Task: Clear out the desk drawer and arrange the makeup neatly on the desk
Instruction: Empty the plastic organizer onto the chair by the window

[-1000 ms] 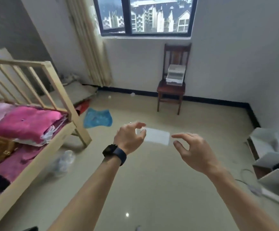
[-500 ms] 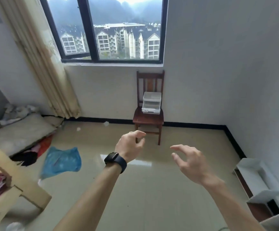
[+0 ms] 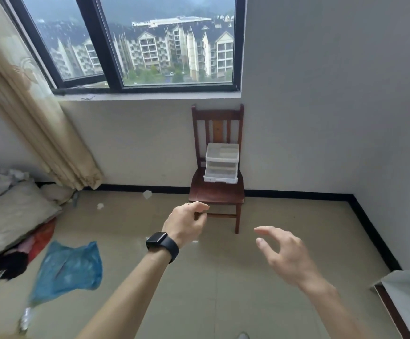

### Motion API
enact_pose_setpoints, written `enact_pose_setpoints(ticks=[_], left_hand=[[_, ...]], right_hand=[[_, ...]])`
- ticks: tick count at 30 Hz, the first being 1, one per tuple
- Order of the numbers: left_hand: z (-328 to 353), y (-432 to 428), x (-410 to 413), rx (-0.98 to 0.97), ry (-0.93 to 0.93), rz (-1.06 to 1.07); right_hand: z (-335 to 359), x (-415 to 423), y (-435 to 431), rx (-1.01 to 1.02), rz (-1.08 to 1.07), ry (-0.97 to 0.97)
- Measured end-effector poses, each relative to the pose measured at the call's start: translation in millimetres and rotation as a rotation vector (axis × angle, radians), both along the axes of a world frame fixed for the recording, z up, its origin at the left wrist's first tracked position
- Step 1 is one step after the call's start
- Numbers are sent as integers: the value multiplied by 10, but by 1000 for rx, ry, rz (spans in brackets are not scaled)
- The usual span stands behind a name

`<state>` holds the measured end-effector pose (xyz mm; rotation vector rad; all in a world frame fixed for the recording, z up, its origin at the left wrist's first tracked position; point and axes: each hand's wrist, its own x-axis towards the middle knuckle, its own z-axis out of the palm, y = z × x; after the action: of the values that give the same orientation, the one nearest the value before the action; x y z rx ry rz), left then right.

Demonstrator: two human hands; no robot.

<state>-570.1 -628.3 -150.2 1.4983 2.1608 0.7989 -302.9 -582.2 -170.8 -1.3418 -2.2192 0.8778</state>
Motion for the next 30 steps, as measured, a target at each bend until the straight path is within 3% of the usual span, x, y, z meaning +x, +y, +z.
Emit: enact_pose_setpoints(ticks=[12,23,30], left_hand=[[-676,2232,-729,-206,-15,43],[-1857,4329,-1641,-539,-20,-131],[-2503,5288,-2050,-699,37,-274]], right_hand=[[-325,-811,2449,-226,55,-68],[-1519,-1903,4344,-449,9,-231],[-2167,-2478,5047,-678,-109,-248]])
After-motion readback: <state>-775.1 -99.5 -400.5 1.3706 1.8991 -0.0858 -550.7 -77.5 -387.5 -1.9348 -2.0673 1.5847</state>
